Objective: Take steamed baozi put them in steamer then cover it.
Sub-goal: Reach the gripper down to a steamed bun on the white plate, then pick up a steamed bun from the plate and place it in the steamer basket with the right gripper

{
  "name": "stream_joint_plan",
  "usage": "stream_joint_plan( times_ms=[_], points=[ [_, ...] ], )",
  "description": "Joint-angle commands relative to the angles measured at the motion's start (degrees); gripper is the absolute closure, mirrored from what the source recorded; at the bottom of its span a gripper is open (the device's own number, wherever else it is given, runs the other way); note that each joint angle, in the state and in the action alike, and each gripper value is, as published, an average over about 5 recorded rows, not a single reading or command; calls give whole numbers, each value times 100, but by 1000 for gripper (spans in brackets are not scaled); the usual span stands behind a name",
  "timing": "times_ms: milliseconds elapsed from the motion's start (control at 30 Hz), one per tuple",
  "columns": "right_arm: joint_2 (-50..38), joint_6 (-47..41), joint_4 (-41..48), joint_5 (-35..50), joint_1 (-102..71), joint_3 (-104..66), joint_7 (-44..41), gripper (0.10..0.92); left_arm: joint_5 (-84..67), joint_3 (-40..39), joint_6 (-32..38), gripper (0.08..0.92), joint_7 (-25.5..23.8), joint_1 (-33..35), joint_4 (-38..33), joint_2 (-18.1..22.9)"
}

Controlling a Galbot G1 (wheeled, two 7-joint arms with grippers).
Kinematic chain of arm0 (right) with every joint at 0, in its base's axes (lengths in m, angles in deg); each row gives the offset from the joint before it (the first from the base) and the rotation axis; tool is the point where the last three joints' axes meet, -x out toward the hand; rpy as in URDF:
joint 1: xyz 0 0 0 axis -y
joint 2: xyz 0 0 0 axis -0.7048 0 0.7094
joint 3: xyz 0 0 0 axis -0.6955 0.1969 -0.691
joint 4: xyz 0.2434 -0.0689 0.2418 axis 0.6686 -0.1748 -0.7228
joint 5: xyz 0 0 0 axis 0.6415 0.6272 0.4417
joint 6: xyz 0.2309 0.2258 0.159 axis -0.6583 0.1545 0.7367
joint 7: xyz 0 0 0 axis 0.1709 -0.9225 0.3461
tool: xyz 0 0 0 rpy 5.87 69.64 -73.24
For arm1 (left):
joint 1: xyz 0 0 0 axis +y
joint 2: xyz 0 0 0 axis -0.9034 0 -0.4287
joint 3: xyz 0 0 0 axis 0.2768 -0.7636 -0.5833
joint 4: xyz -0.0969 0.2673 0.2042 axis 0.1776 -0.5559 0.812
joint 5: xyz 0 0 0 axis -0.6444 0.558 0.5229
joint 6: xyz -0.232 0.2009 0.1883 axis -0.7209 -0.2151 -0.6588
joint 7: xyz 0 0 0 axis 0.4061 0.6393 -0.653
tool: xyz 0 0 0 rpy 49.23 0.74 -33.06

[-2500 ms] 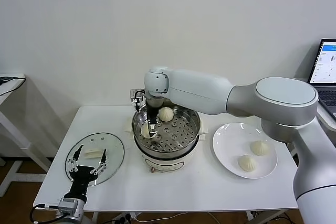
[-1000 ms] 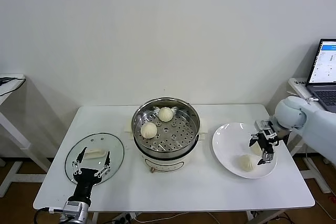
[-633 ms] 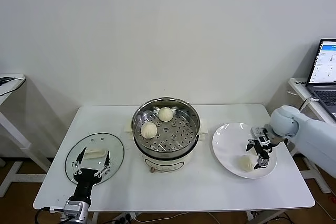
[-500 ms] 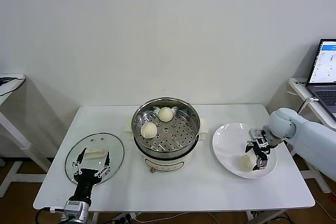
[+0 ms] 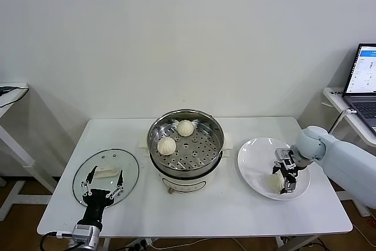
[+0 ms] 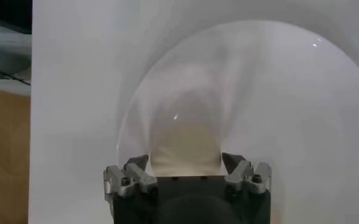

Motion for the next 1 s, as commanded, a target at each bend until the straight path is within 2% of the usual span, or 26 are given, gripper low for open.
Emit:
stream_joint_plan(
  times_ms=[33, 333, 633, 800, 1000],
  points=[
    [25, 14, 29, -52, -54, -61, 8, 285, 2, -20, -9, 177, 12, -2, 1, 6],
    [-178, -28, -119, 370, 462, 151, -34, 313, 7, -37, -21, 177, 19, 11, -40, 5],
    [-377, -94, -440, 1594, 3241, 1880, -314, 313, 14, -53, -18, 177, 15, 23, -34, -8],
    [-109, -68, -617, 2114, 4807, 2900, -407, 313, 15, -69, -20, 177, 5, -1, -3, -14],
    [485, -17, -805, 2379, 5614, 3399, -382, 313, -13, -63, -44, 177, -10, -46, 16, -46]
  ],
)
